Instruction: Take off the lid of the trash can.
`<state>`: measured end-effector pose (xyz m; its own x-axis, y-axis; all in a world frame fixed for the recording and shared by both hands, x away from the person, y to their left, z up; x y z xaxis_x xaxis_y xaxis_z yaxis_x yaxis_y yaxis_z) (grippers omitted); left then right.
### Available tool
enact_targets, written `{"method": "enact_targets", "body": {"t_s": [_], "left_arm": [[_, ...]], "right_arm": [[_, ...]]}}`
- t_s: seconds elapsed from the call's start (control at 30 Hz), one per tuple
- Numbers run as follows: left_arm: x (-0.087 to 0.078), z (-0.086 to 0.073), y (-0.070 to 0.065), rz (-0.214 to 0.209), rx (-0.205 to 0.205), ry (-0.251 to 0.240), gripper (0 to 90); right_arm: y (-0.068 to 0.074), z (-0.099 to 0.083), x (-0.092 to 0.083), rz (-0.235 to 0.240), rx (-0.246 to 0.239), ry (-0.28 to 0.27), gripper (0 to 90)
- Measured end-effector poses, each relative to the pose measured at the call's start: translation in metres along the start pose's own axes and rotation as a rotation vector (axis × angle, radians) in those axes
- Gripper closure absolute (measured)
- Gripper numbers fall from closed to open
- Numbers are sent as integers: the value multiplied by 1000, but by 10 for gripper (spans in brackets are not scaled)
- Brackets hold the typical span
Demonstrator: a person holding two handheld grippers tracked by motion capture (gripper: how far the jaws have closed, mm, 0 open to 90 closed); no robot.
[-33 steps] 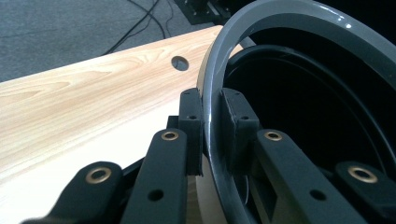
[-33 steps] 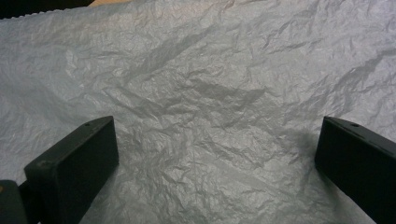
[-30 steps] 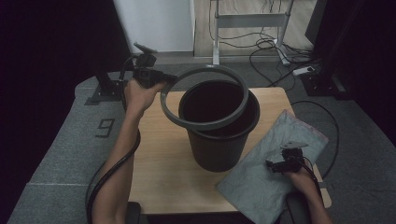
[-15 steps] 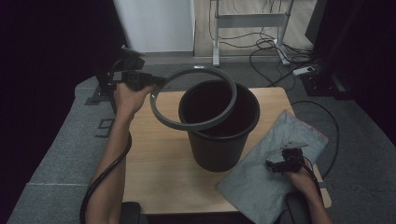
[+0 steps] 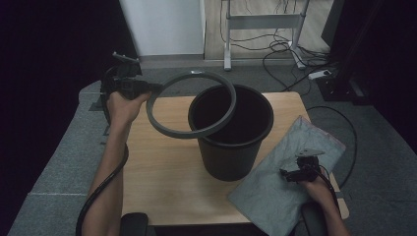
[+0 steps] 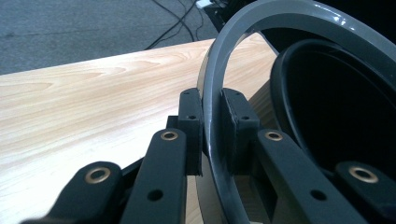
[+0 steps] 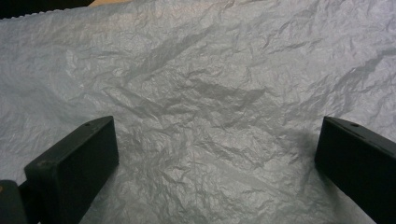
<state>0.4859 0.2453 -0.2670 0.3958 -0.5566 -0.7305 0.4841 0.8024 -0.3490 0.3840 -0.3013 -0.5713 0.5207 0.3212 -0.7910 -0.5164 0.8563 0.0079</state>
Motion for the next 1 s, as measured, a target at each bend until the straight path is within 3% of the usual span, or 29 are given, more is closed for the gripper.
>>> {"method": "enact_targets", "body": {"t_s": [0.43, 1.0], "left_arm": [[-18, -18, 23, 55, -33, -7, 789], [-35, -44, 54, 95, -85, -21, 789]], "right_arm": [[0, 0, 0, 0, 0, 0, 0], [0, 0, 0, 0, 0, 0, 0]]}}
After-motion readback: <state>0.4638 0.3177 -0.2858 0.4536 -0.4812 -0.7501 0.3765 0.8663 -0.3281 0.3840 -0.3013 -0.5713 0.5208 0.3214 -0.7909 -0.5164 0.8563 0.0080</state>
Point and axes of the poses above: each handheld gripper's, and its own axes: x roughly forward along the jaws, z roughly out of its top, y roughly to its left, the point moved 2 cm from there along x, roughly forward along the jaws, and after that the axes turned 8 degrees about y, right-handed, at the moved point
